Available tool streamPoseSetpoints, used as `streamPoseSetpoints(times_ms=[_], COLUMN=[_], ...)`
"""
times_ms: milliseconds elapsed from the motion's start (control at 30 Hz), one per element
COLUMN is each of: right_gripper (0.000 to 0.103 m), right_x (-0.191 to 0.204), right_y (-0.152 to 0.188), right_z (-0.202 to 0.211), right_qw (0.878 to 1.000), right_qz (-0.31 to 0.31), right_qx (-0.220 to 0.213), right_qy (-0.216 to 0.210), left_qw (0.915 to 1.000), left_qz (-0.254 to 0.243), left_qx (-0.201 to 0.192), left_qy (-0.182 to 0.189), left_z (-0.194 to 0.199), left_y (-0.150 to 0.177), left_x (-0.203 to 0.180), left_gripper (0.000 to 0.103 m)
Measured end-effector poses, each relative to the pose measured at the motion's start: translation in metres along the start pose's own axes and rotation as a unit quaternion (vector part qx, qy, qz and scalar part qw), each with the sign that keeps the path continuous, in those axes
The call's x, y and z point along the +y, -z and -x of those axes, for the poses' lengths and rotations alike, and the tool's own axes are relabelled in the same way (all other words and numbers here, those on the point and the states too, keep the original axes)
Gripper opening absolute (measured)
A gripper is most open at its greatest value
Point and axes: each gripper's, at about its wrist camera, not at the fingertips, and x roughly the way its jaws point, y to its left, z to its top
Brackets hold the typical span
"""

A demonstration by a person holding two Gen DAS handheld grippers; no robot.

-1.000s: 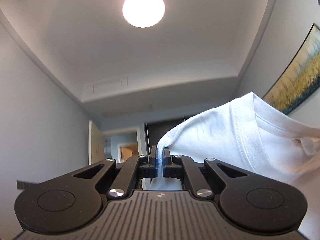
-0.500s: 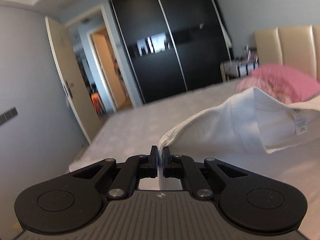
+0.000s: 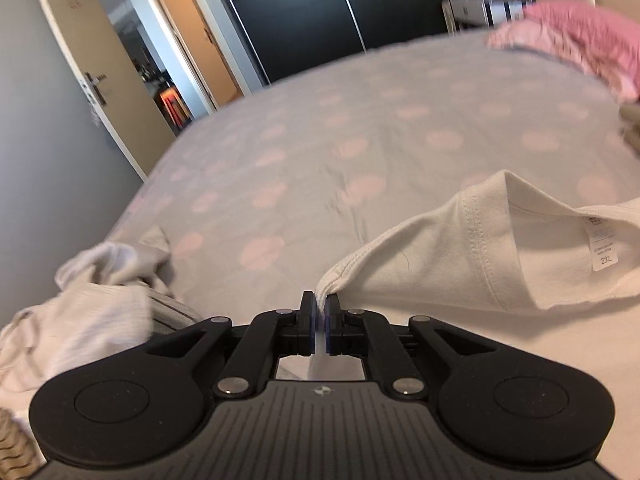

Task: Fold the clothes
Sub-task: 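Lift the white shirt high with both grippers and shake it out, then lay the white shirt flat on the bed and open both grippers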

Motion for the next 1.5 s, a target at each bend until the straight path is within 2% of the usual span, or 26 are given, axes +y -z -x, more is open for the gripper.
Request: streamPoseSetpoints(times_ms=[133,267,333,367,400,500,567,667,767,867,1033,1133,1300,1500], right_gripper=[0.005,0.007,0.016,0.027,0.035,0.036,0.036,0.035,0.016,0.014,0.013,0.013,0.011,0.011], right_x=[0.011,0.016,0.014,0.013,0.011,0.002,-0.004,-0.01,0.001,0.024,0.076,0.097,0.11,0.095], right_y=[0.013,0.027,0.031,0.032,0.034,0.034,0.032,0.028,0.033,0.049,0.087,0.095,0.076,0.043], right_z=[-0.053,-0.085,-0.095,-0.098,-0.1,-0.096,-0.087,-0.061,-0.036,-0.019,-0.028,-0.033,-0.05,-0.088], right_qw=[0.999,0.996,0.995,0.994,0.993,0.992,0.992,0.994,0.991,0.989,0.985,0.987,0.989,0.986], right_qz=[0.007,0.002,-0.004,-0.005,-0.007,-0.017,-0.023,-0.03,-0.035,-0.051,-0.122,-0.145,-0.137,-0.158], right_qx=[0.041,0.08,0.094,0.101,0.109,0.114,0.112,0.088,0.069,0.059,0.08,0.042,0.017,0.024], right_qy=[-0.012,-0.03,-0.034,-0.035,-0.038,-0.047,-0.049,-0.066,-0.105,-0.123,-0.091,-0.056,-0.045,-0.055], left_qw=[0.9989,0.997,0.996,0.9956,0.9955,0.9961,0.9966,0.996,0.995,0.9954,0.9957,0.9957,0.9965,0.9961], left_qz=[-0.01,-0.016,-0.023,-0.028,-0.034,-0.038,-0.031,-0.024,-0.02,-0.016,-0.02,-0.024,0.004,0.049], left_qx=[0.043,0.073,0.082,0.085,0.084,0.074,0.069,0.06,0.047,0.031,0.03,0.037,0.034,0.034], left_qy=[0.016,0.022,0.028,0.031,0.029,0.029,0.033,0.061,0.086,0.089,0.086,0.082,0.075,0.065], left_z=[-0.045,-0.074,-0.079,-0.079,-0.078,-0.069,-0.059,-0.041,-0.023,-0.008,-0.003,-0.01,-0.023,-0.037], left_y=[0.012,0.025,0.031,0.033,0.036,0.042,0.045,0.047,0.052,0.062,0.086,0.098,0.101,0.089], left_x=[-0.015,-0.025,-0.028,-0.028,-0.028,-0.023,-0.017,-0.009,-0.013,-0.024,-0.042,-0.05,-0.052,-0.05], left_gripper=[0.004,0.01,0.015,0.018,0.02,0.025,0.028,0.028,0.028,0.028,0.028,0.028,0.028,0.028])
